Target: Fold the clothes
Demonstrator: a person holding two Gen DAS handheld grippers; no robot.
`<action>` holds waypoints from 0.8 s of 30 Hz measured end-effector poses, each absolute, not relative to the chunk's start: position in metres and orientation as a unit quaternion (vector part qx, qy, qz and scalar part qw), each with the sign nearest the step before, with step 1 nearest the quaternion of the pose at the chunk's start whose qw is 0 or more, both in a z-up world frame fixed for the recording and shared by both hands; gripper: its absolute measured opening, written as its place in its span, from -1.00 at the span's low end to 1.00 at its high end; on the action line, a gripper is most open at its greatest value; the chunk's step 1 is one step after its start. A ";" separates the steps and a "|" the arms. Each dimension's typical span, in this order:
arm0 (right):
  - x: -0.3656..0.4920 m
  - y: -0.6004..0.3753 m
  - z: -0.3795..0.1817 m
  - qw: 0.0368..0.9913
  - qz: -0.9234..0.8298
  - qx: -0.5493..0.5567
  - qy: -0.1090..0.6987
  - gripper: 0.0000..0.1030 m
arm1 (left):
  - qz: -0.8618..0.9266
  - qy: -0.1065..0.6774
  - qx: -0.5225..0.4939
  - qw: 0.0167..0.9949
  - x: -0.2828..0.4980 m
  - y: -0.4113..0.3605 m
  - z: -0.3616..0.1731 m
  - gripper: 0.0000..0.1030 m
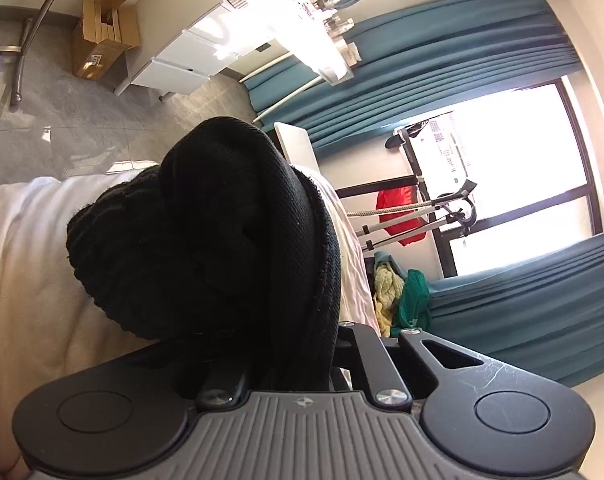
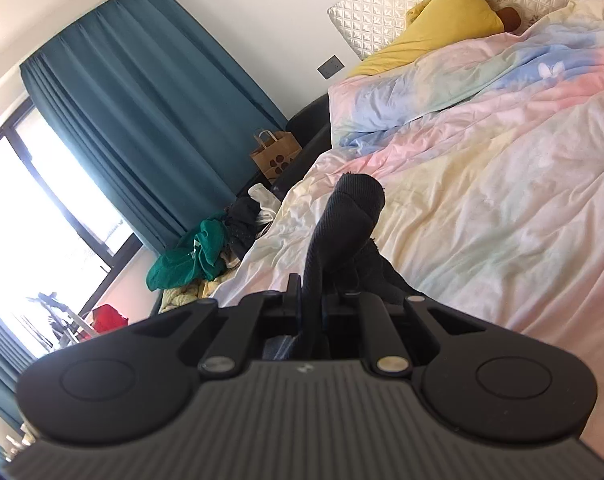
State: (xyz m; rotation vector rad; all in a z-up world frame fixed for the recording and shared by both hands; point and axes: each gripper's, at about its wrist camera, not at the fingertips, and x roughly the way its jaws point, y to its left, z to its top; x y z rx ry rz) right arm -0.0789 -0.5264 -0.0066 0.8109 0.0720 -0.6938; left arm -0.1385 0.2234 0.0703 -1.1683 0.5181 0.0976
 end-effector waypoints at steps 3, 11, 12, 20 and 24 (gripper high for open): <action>-0.029 -0.529 0.004 0.867 -0.339 0.363 0.048 -0.78 | 0.055 0.240 -0.550 0.798 -0.062 0.216 0.075 -0.83; 0.154 -0.540 -0.009 0.878 -0.371 0.288 0.097 -0.80 | 0.101 0.257 -0.530 0.802 0.135 0.182 0.028 -0.80; 0.172 -0.542 -0.020 0.875 -0.377 0.285 0.107 -0.80 | 0.107 0.268 -0.527 0.799 0.153 0.181 0.016 -0.80; 0.264 -0.549 -0.111 0.874 -0.367 0.247 0.203 -0.73 | 0.136 0.335 -0.459 0.811 0.244 0.171 -0.052 -0.59; 0.256 -0.555 -0.125 0.875 -0.334 0.290 0.196 -0.56 | 0.102 0.326 -0.456 0.822 0.230 0.172 -0.047 -0.28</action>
